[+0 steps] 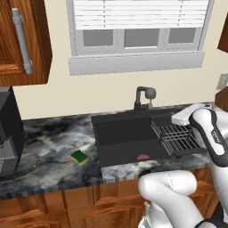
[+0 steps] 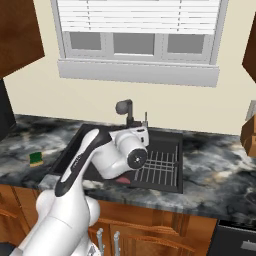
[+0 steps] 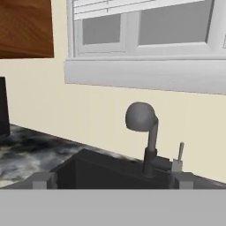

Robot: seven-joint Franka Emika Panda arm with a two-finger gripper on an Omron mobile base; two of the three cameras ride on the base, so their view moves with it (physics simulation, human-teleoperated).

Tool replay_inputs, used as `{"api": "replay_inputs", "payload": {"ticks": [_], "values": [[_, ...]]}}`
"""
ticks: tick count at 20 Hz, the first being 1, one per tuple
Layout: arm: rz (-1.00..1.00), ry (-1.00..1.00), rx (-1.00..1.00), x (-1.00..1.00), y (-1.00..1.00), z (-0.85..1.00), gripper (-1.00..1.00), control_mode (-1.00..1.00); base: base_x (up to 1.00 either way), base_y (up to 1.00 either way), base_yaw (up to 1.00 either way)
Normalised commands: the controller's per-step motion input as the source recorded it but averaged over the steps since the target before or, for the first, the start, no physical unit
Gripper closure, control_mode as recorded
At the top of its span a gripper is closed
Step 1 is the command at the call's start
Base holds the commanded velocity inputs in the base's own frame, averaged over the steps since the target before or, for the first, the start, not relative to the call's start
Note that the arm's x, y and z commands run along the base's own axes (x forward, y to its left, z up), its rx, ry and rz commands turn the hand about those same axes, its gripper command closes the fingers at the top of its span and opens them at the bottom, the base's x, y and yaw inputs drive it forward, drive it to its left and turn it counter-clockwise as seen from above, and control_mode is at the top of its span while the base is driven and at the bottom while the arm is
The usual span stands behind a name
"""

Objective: Soak the sponge with water for a few seconds and then drop it inside the sink.

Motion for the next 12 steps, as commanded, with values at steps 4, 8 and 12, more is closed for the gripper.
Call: {"api": "replay_inputs", "payload": {"ticks": [4, 8, 12], "values": [[0.02, 0.0, 0.0, 0.24, -0.01, 0.0, -1.0, -1.0, 0.0, 0.0, 0.0], [0.01, 0.0, 0.03, 0.23, 0.0, 0.0, -1.0, -1.0, 0.0, 0.0, 0.0], [0.0, 0.0, 0.02, 0.31, 0.0, 0.0, -1.0, -1.0, 0.0, 0.0, 0.0]]}}
